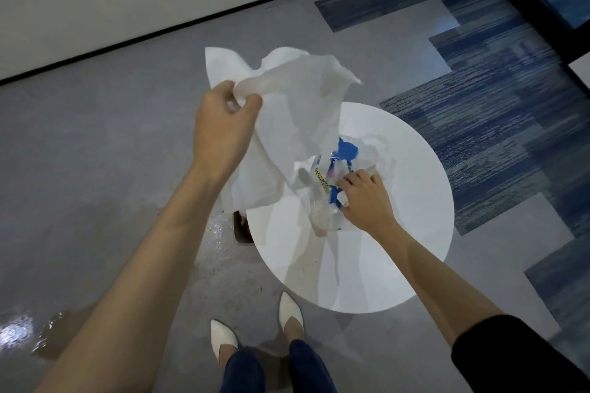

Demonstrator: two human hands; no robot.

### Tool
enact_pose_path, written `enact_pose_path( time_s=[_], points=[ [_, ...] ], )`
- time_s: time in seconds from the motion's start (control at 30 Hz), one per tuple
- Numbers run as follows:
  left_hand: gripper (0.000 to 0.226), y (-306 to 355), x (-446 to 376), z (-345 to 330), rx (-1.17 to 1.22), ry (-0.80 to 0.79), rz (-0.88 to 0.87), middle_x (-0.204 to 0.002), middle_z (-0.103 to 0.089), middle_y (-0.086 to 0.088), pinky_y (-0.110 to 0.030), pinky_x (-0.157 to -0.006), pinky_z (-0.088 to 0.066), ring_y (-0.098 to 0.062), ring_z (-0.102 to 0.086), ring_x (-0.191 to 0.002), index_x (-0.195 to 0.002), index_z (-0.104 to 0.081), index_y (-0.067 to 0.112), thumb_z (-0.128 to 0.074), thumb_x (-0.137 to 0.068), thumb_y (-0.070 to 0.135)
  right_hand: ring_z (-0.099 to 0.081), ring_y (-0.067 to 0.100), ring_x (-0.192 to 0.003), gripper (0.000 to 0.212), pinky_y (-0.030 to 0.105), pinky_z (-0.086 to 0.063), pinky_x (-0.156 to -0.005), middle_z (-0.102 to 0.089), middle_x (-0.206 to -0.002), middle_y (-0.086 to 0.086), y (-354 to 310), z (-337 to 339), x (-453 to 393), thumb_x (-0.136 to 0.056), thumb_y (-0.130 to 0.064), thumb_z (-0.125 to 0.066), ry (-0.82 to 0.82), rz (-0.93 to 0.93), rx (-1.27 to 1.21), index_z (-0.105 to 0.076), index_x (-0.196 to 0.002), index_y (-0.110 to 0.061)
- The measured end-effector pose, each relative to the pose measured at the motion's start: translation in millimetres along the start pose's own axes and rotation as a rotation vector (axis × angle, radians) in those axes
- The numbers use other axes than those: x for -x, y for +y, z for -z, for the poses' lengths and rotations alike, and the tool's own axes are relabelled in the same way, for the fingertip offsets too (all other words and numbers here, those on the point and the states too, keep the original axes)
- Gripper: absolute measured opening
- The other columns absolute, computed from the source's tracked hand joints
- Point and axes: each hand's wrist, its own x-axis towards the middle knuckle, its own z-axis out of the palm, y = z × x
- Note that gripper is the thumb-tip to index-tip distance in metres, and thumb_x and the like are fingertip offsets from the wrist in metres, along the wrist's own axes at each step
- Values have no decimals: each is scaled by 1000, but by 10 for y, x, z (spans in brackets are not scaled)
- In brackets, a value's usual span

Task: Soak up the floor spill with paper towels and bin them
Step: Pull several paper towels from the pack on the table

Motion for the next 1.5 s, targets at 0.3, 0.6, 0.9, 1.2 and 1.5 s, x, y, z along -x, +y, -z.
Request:
enact_pose_path(
  time_s=[0.3, 0.6, 0.9, 1.2, 1.5],
  points=[
    [23, -621, 602, 537, 86, 139, 168, -74, -52, -3, -31, -63, -37, -13, -45, -67, -82, -54, 4, -57, -90, 26, -59, 24, -110, 45, 35, -59, -78, -55, -131, 9, -54, 492, 388, -81, -2, -73, 445, -162, -554, -61, -123, -11],
    [18, -951, 1013, 822, 163, 191, 294, -79, -61, 0, -31, -62, -44, -15, -55, -69, -83, -59, 14, -54, -95, 27, -39, 8, -132, 34, 22, -37, -109, -44, -131, 15, -330, 756, 464, -88, -7, -68, 1058, -119, -735, -53, -118, -11],
    [19, -1163, 1074, 844, 172, 191, 416, -88, -62, -2, -42, -77, -48, -26, -57, -85, -83, -58, 14, -56, -93, 31, 22, -4, -139, 83, 53, 0, -120, 2, -161, -7, -280, -360, 209, -91, -68, -11, -66, 8, -443, 0, -155, -16],
    [21, -1238, 1201, 973, 281, 178, 461, -81, -62, -7, -34, -67, -45, -20, -57, -74, -83, -60, 7, -57, -93, 25, -55, 29, -116, 52, 43, -41, -94, -61, -126, 9, -395, -95, 124, -95, -49, -34, 296, -203, -427, -62, -120, -14],
    [15, -1474, 1381, 1333, 508, 170, 596, -82, -69, -4, -32, -67, -51, -19, -65, -73, -84, -66, 12, -60, -90, 24, -50, 12, -117, 34, 18, -39, -99, -54, -126, 2, -1244, 455, 173, -94, -34, -56, 436, 16, -886, -55, -121, -14]
  ],
)
